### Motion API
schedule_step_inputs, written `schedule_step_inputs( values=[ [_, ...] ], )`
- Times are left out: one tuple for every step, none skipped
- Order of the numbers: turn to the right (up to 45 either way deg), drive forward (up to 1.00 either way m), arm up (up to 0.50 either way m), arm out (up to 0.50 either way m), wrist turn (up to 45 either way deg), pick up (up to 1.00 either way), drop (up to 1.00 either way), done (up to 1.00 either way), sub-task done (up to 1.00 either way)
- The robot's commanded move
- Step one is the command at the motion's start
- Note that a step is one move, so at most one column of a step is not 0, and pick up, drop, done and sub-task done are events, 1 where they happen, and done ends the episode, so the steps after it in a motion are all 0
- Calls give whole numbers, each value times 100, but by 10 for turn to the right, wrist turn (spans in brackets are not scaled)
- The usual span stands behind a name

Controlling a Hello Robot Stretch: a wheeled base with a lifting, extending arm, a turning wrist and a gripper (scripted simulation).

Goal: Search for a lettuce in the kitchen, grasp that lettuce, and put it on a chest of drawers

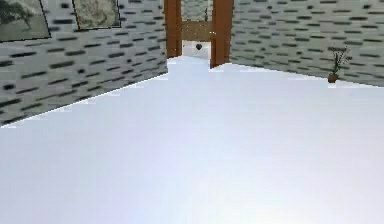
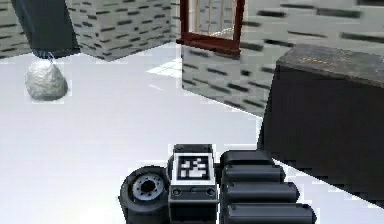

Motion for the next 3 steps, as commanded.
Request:
schedule_step_inputs(
  values=[
    [0,100,0,0,0,0,0,0,0],
    [0,100,0,0,0,0,0,0,0],
    [0,100,0,0,0,0,0,0,0]
  ],
)
